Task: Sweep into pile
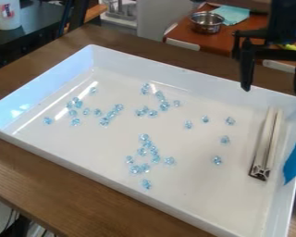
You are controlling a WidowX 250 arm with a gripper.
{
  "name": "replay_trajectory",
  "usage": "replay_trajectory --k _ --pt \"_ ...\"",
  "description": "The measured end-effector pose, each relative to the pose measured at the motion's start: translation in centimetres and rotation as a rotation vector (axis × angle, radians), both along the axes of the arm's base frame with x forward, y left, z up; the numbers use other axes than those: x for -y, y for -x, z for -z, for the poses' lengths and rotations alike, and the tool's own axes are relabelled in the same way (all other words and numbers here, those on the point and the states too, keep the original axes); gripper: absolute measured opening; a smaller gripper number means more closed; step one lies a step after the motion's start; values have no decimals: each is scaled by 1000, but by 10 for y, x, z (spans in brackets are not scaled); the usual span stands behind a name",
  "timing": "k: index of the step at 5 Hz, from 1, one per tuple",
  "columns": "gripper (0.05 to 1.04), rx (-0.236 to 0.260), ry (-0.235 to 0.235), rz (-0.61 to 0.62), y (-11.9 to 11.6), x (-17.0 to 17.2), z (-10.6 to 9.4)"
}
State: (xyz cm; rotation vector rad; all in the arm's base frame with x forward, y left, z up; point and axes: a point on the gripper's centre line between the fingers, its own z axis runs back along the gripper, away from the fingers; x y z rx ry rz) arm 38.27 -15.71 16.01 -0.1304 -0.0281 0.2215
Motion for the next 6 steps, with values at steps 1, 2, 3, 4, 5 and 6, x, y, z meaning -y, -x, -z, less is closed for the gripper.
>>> replay_trajectory --k 1,2,3,4,5,6 --pt "999 -64 -18 0 3 0 24" --pt "999 -83 4 -12 6 2 38" --pt "999 -90 51 -60 1 -6 38" --pt "999 -113 58 -51 3 -12 37" --pt "999 -56 50 -41 -5 -13 41" --pt "999 -55 35 -36 -1 -11 54"
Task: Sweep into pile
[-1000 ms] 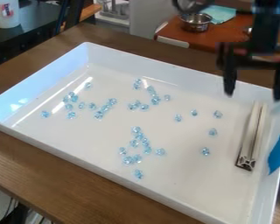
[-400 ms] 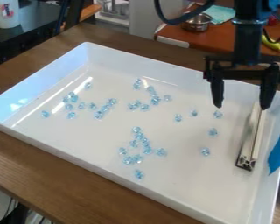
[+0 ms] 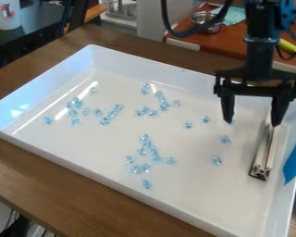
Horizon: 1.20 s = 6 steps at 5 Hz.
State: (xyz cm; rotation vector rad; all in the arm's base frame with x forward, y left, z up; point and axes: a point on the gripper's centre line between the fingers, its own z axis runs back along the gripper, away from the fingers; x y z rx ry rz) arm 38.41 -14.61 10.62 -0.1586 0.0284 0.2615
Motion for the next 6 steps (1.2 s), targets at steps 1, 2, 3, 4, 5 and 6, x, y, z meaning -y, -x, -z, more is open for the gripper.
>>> replay_trajectory --k 1,2,3,4,5,6 --pt "999 25 -3 9 0 8 -1" --pt "999 33 -4 0 1 11 -4" --pt "999 30 -9 2 4 15 -4" --pt "999 56 -37 -12 0 13 -3" --pt "950 37 -77 -40 -2 13 15" --pt "683 24 -82 -75 -2 14 23"
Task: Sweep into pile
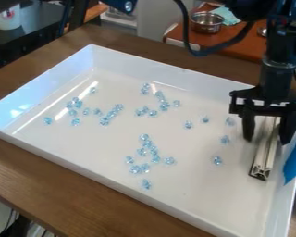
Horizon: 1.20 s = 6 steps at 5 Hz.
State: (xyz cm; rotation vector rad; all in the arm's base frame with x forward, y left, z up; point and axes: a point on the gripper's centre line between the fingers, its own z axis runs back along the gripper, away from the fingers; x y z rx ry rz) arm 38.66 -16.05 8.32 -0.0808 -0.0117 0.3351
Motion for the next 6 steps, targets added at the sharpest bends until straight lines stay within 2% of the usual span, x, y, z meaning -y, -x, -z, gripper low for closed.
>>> replay_trajectory --k 1,2,4,6 --pt "391 -3 -12 -33 -4 -9 4" --pt "379 -4 -6 -35 -5 -16 4" --pt "379 -52 5 34 -3 -54 5" --pt "379 -18 -5 38 -7 -99 7"
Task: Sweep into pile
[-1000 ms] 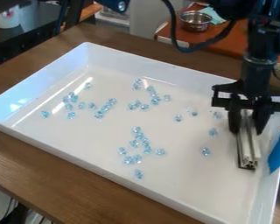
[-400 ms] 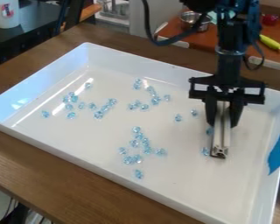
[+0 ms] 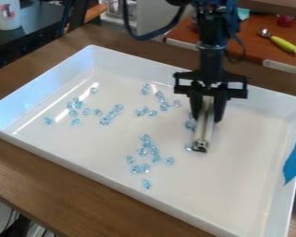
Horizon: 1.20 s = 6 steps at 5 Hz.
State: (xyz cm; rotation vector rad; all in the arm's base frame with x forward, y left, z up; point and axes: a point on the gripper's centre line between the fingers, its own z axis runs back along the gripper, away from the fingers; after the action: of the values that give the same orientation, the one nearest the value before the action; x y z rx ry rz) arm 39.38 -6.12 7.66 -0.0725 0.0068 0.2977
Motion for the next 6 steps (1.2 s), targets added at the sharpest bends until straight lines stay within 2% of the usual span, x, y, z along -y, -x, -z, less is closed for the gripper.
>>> replay_trajectory --k 1,3,4,5,6 --pt "379 32 -17 5 5 -22 1" --pt "379 8 -31 -26 9 -75 3" --pt "379 -38 -29 -53 16 -108 4" --pt "379 -49 -31 -108 14 -140 6" --pt "378 -54 -29 -109 15 -149 5"
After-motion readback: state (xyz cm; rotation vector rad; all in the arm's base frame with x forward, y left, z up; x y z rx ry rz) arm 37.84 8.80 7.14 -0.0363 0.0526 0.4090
